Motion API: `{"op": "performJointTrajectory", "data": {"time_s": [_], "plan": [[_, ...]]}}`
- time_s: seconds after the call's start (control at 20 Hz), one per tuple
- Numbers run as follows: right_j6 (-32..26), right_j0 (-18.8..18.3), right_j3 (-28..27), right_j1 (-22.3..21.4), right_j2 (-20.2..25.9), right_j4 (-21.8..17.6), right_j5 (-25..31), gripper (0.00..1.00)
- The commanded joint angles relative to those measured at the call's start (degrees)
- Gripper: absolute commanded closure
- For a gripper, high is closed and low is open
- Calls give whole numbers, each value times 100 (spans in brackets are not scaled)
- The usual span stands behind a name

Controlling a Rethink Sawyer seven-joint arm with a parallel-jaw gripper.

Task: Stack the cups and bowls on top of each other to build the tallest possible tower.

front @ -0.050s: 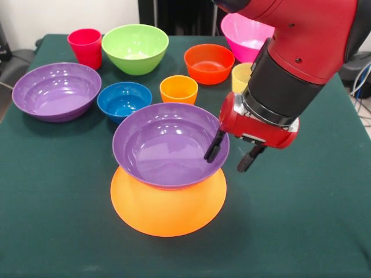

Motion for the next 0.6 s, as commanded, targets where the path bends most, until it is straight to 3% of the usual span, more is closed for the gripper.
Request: {"op": "performJointTrajectory", "data": {"time_s": [0.05, 0.4, 0.6], "plan": [[-1453, 98, 925, -406, 518, -333, 29, 0], [-1140, 162, 1737, -1007, 388, -441, -393, 0], [-733, 67, 2580, -1322, 485, -359, -936, 0]]}}
